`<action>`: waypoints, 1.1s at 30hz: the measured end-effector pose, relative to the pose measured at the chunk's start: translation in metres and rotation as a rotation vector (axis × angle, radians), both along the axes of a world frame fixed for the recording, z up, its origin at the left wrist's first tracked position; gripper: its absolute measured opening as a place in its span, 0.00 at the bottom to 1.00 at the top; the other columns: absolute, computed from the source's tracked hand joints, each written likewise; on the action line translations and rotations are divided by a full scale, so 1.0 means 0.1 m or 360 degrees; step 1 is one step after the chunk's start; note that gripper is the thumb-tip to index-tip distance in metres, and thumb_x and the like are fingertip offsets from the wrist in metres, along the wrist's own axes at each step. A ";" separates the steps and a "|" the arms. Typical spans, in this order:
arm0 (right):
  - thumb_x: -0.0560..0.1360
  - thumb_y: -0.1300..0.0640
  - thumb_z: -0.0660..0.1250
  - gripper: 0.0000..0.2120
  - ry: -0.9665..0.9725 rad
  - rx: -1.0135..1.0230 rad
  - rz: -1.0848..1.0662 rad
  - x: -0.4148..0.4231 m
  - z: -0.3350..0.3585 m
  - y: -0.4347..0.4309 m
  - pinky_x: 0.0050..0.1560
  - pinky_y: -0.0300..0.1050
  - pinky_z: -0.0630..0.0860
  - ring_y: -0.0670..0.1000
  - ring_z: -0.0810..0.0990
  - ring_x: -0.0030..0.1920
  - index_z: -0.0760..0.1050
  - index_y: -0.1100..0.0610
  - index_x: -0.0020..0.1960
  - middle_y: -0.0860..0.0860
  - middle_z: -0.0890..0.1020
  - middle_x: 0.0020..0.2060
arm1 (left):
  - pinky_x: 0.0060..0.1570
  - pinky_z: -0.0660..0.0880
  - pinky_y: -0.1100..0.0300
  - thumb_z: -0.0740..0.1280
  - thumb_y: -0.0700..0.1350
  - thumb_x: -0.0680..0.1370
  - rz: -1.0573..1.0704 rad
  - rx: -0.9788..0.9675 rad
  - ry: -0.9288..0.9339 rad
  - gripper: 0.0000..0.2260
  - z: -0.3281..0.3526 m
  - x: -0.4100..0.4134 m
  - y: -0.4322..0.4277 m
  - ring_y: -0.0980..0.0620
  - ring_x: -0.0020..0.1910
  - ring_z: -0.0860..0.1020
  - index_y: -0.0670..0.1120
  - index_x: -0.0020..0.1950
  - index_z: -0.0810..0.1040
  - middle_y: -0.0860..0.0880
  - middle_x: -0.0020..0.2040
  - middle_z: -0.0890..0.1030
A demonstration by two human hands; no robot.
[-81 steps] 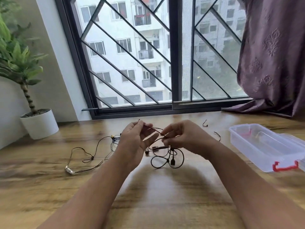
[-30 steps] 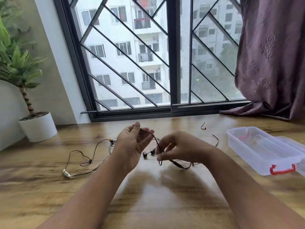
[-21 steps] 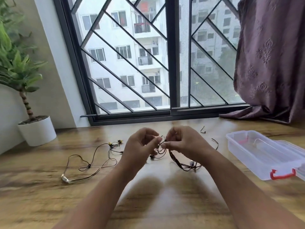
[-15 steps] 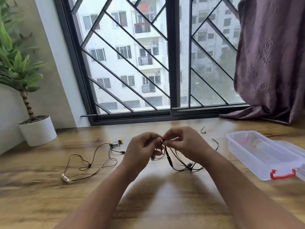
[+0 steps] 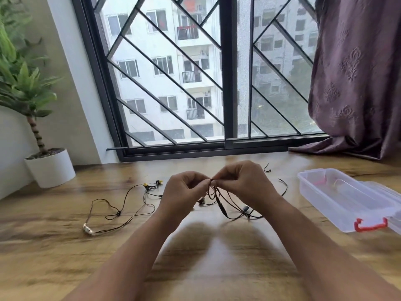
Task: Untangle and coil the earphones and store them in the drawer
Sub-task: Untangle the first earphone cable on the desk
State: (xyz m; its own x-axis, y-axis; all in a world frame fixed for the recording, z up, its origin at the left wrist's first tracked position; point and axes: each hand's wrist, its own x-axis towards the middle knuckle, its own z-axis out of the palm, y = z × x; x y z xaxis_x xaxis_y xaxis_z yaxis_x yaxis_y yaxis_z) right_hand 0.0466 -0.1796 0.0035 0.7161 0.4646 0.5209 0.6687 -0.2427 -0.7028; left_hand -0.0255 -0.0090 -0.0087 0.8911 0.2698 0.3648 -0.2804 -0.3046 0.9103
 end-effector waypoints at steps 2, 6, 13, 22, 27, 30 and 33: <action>0.70 0.55 0.80 0.03 -0.0008 -0.0004 0.0021 0.00 -0.02 0.02 0.39 0.28 0.74 0.37 0.84 0.37 0.87 0.50 0.42 0.40 0.86 0.33 | 0.37 0.75 0.58 0.72 0.36 0.75 -0.0011 -0.0042 0.0034 0.02 0.01 0.00 0.00 0.54 0.34 0.78 0.40 0.44 0.84 0.43 0.35 0.83; 0.70 0.55 0.79 0.03 0.0050 0.0071 0.0087 0.00 -0.04 0.05 0.40 0.32 0.76 0.38 0.84 0.37 0.86 0.49 0.41 0.42 0.87 0.34 | 0.40 0.76 0.57 0.70 0.33 0.76 -0.0048 -0.0276 0.0066 0.02 0.02 0.00 0.00 0.50 0.36 0.79 0.35 0.46 0.82 0.43 0.36 0.82; 0.70 0.55 0.77 0.05 0.0384 0.0314 0.0271 -0.01 -0.06 0.08 0.50 0.59 0.83 0.50 0.84 0.40 0.86 0.56 0.43 0.55 0.87 0.37 | 0.44 0.75 0.52 0.66 0.32 0.78 -0.0119 -0.0556 0.0129 0.06 0.01 0.02 -0.01 0.47 0.36 0.75 0.29 0.50 0.79 0.42 0.36 0.78; 0.72 0.62 0.75 0.07 -0.0186 -0.0079 -0.0032 -0.08 0.00 0.09 0.42 0.30 0.76 0.35 0.83 0.36 0.87 0.50 0.42 0.37 0.84 0.31 | 0.31 0.74 0.59 0.70 0.37 0.72 0.0036 -0.0160 0.0109 0.02 -0.01 0.01 -0.01 0.51 0.32 0.78 0.39 0.42 0.82 0.45 0.32 0.81; 0.74 0.63 0.75 0.04 0.0106 0.0183 0.0125 -0.06 -0.02 0.10 0.46 0.39 0.80 0.41 0.83 0.38 0.86 0.55 0.45 0.45 0.86 0.35 | 0.41 0.69 0.50 0.67 0.38 0.78 -0.0022 -0.0477 0.0205 0.04 -0.03 0.03 -0.01 0.47 0.34 0.80 0.41 0.45 0.80 0.45 0.35 0.82; 0.74 0.61 0.74 0.02 0.0192 0.0212 0.0148 -0.02 -0.05 0.10 0.49 0.55 0.83 0.48 0.84 0.39 0.85 0.55 0.45 0.51 0.87 0.37 | 0.44 0.77 0.53 0.68 0.37 0.79 -0.0105 -0.0596 0.0120 0.03 -0.01 0.03 -0.02 0.50 0.36 0.81 0.37 0.50 0.79 0.43 0.40 0.82; 0.74 0.59 0.74 0.03 0.0174 0.0238 0.0103 0.01 -0.08 0.09 0.52 0.57 0.83 0.48 0.86 0.42 0.85 0.53 0.47 0.49 0.87 0.38 | 0.44 0.81 0.58 0.71 0.39 0.78 -0.0168 -0.0554 0.0074 0.07 0.00 0.02 -0.02 0.51 0.37 0.81 0.35 0.52 0.80 0.43 0.40 0.82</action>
State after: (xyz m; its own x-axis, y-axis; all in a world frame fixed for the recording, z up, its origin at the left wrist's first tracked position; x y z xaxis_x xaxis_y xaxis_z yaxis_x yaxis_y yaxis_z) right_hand 0.0475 -0.1704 -0.0049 0.7434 0.4347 0.5084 0.5973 -0.0893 -0.7970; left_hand -0.0238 -0.0107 -0.0090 0.9343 0.2760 0.2257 -0.2495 0.0540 0.9669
